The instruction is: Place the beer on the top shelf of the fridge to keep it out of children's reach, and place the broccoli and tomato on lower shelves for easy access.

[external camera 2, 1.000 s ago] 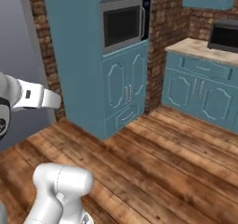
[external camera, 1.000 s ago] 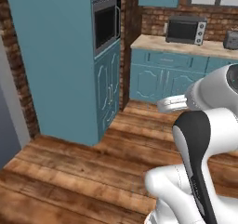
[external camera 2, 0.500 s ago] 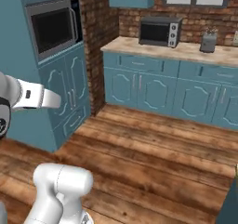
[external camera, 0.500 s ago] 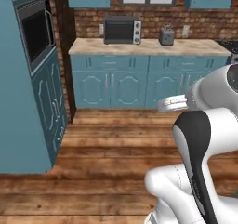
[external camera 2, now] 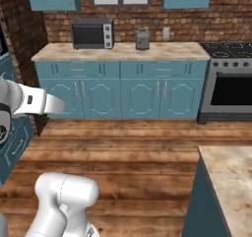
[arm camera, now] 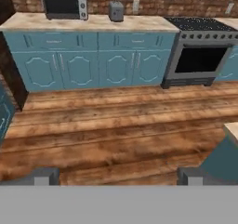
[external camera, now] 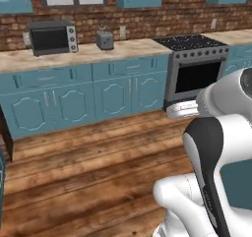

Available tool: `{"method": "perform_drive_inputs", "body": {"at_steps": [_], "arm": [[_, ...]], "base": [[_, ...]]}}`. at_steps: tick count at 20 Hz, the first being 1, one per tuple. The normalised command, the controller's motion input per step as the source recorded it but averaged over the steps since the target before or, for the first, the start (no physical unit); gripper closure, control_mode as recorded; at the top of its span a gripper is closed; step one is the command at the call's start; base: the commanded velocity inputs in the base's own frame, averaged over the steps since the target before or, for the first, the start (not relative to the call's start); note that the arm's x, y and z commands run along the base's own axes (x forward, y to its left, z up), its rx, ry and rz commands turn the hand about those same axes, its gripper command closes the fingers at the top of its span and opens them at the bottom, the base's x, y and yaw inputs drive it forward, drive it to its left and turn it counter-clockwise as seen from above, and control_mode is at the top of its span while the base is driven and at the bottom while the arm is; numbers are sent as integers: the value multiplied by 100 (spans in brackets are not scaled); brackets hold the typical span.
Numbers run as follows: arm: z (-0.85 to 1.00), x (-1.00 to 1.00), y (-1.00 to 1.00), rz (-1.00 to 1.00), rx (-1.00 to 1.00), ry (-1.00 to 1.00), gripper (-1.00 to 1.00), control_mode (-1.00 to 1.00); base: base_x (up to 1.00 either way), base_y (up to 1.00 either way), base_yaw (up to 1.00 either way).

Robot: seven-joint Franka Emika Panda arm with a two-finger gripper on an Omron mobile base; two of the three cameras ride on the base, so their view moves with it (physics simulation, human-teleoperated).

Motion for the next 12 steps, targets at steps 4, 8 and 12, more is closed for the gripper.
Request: {"method": "perform_drive_inputs", "body": {"at_steps": [4,8,12], "arm": [[0,0,0,0,0,0,-100,100],[0,0,0,0,0,0,-100,100],[0,0,0,0,0,0,-100,100]], "base": [[50,0,-58],[59,0,-58],[64,0,-57]]}}
